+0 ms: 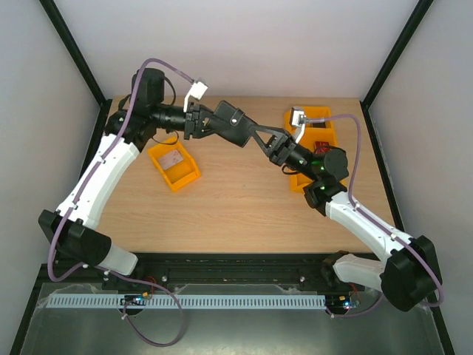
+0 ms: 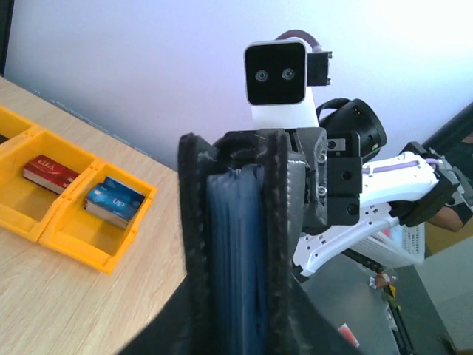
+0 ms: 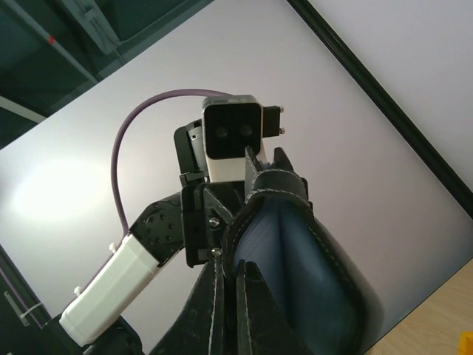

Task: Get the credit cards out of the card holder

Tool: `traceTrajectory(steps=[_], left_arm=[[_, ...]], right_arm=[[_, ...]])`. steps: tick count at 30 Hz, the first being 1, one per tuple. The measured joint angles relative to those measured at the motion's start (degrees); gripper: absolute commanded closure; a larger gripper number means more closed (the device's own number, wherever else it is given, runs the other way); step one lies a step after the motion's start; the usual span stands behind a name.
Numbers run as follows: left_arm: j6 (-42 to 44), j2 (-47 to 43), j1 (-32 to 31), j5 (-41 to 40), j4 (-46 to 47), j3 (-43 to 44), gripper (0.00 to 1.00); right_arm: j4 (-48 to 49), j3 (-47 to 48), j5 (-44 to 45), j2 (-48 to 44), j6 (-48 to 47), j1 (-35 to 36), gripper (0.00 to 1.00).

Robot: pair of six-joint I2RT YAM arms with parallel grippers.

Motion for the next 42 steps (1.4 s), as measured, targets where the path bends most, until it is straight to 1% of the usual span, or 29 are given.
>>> traceTrajectory(steps=[3, 4, 5, 6, 8, 10, 11, 13, 15, 17, 19, 21, 22, 23, 25, 26, 28, 32, 33, 35, 36, 37, 38, 39, 41, 42], left_arm=[[1.88, -0.02, -0.20, 1.16, -1.20, 0.70, 0.98], [2.99, -0.04, -0.17, 1.03, -2.10, 0.98, 0.98], [4.09, -0.17, -0.17, 0.61, -3.39, 1.29, 0.98], [5.22, -0.31, -0.17, -0.09, -4.52, 1.53, 0.98], [8.46, -0.90, -0.20, -3.91, -7.63, 1.62, 0.98], [12.46, -1.46, -0.63, -9.64, -10.86, 1.66, 0.98], [14.82, -1.77, -1.03, -13.55, -12.76, 1.77, 0.98], [19.34, -2.05, -2.64, -20.46, -16.02, 2.12, 0.98], [24.46, -2.14, -5.53, -26.62, -19.61, 2.29, 0.98], [29.42, -2.14, -9.22, -31.61, -23.54, 2.38, 0.98], [33.53, -2.14, -12.39, -34.75, -27.23, 2.45, 0.98], [36.98, -2.14, -14.91, -36.22, -30.36, 2.67, 0.98], [38.07, -2.14, -15.54, -36.44, -31.58, 2.95, 0.98], [39.15, -2.14, -15.89, -36.63, -32.70, 3.28, 0.98], [40.83, -2.14, -15.96, -36.44, -34.21, 4.00, 0.98], [41.55, -2.14, -16.00, -36.22, -34.80, 4.44, 0.98], [42.62, -2.16, -15.98, -36.00, -35.54, 5.03, 0.98], [43.93, -2.14, -16.20, -35.56, -36.33, 5.29, 0.98], [43.89, -2.14, -16.22, -35.36, -36.72, 5.38, 0.94], [43.50, -2.14, -16.20, -34.60, -37.79, 5.51, 0.56], [43.54, -2.14, -16.22, -34.27, -38.07, 5.64, 0.39], [43.74, -2.14, -16.28, -34.18, -38.10, 5.81, 0.32], [43.82, -2.16, -16.31, -33.86, -37.94, 6.01, 0.28], [43.78, -2.32, -16.02, -33.27, -37.64, 6.08, 0.27], [43.95, -2.99, -14.53, -30.69, -37.24, 5.88, 0.27], [43.87, -3.67, -12.81, -28.85, -36.65, 5.44, 0.27]], right_arm=[[-0.09, 0.00, 0.04, 0.09, -0.66, -0.04, 0.99], [-0.48, 0.00, 0.13, 0.09, -1.33, 0.00, 0.94], [-1.31, 0.02, 0.33, -0.02, -2.45, 0.00, 0.77], [-4.20, 0.17, 1.29, -0.50, -4.31, 0.00, 0.60], [-12.15, 1.29, 4.00, -1.55, -9.66, 0.00, 0.32], [-22.73, 4.17, 8.24, -2.60, -17.38, 0.28, 0.09], [-27.67, 5.86, 10.01, -2.91, -21.68, 0.31, 0.01], [-38.47, 10.05, 10.01, -3.04, -31.43, 0.13, 0.01], [-50.69, 16.09, 5.84, -1.57, -42.84, -0.02, 0.01], [-58.64, 20.94, 1.70, 0.59, -50.21, 0.00, 0.00], [-63.65, 23.41, -1.88, 2.38, -55.08, 0.11, 0.02], [-66.36, 23.67, -4.94, 3.61, -57.90, 0.15, 0.10], [-67.63, 23.67, -7.21, 4.37, -58.82, 0.15, 0.15], [-68.19, 23.67, -9.03, 4.96, -59.52, 0.15, 0.23], [-68.63, 23.67, -13.22, 6.12, -60.13, 0.15, 0.45], [-68.78, 23.67, -14.95, 6.54, -60.41, 0.15, 0.54], [-69.24, 23.67, -17.84, 7.02, -60.46, 0.24, 0.66], [-69.07, 23.39, -22.10, 6.91, -59.67, 0.37, 0.97], [-68.83, 23.15, -22.88, 6.82, -59.91, 0.37, 0.98], [-68.63, 22.71, -24.02, 6.60, -60.70, 0.44, 0.98], [-68.52, 22.56, -24.41, 6.45, -60.78, 0.46, 0.98], [-68.37, 22.47, -24.85, 6.25, -60.13, 0.46, 0.98], [-67.58, 22.21, -24.74, 5.90, -59.23, 0.46, 0.98], [-66.49, 21.77, -24.83, 5.38, -58.07, 0.42, 0.98], [-62.60, 19.98, -24.94, 3.74, -55.30, 0.39, 0.98], [-58.75, 18.36, -25.03, 2.38, -52.52, 0.35, 0.98]])
